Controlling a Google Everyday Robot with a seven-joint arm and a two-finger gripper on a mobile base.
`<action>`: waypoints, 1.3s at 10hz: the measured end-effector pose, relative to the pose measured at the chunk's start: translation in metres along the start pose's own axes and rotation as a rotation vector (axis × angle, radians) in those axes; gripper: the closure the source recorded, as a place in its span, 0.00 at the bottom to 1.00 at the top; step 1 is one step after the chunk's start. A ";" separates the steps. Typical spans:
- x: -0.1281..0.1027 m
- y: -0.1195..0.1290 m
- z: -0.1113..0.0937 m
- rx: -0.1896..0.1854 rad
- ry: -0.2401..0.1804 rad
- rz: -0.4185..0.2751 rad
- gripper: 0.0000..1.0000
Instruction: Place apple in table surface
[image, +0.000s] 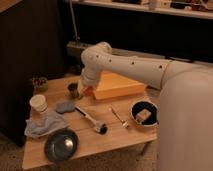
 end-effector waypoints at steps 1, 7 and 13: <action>0.013 -0.008 0.012 0.002 0.008 0.025 0.50; 0.040 -0.036 0.053 -0.017 0.014 0.157 0.50; 0.054 -0.057 0.100 0.030 0.052 0.253 0.50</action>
